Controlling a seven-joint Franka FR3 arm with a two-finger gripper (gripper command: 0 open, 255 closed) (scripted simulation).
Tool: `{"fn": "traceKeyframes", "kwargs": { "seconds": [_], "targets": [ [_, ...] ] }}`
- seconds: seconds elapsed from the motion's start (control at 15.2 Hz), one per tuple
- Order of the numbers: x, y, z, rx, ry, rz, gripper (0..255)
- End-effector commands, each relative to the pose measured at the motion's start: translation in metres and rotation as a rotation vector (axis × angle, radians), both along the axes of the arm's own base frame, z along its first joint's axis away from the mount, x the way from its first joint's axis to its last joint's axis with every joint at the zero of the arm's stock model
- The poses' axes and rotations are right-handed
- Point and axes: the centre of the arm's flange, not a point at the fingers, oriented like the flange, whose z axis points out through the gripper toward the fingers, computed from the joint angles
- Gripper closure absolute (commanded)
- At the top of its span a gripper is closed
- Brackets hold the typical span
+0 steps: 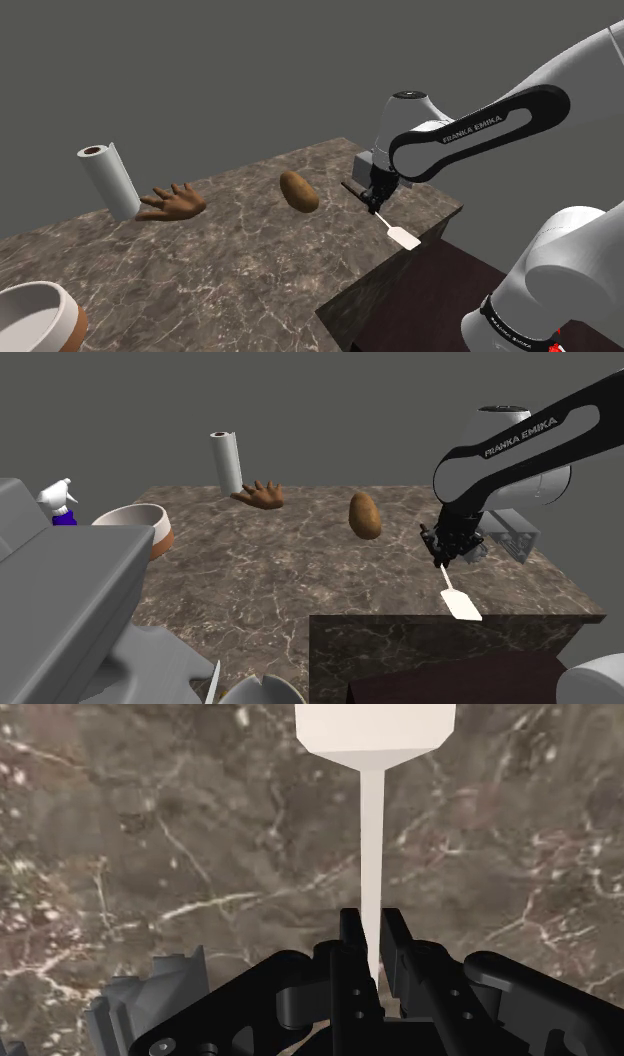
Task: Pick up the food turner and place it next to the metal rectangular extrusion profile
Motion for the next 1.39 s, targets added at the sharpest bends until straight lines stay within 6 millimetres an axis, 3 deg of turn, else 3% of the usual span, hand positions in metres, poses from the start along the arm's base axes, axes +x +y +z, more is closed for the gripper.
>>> {"fn": "traceKeyframes", "kwargs": {
  "seconds": [0.0, 0.2, 0.26, 0.59, 0.86, 1.32],
  "targets": [
    [0.0, 0.0, 0.0, 0.0, 0.0, 0.0, 255],
    [0.0, 0.0, 0.0, 0.0, 0.0, 0.0, 255],
    [0.0, 0.0, 0.0, 0.0, 0.0, 0.0, 0],
    [0.0, 0.0, 0.0, 0.0, 0.0, 0.0, 0],
    [-0.003, 0.001, 0.05, 0.0, 0.0, 0.0, 0],
    [-0.003, 0.001, 0.05, 0.0, 0.0, 0.0, 0]
  ]
}}
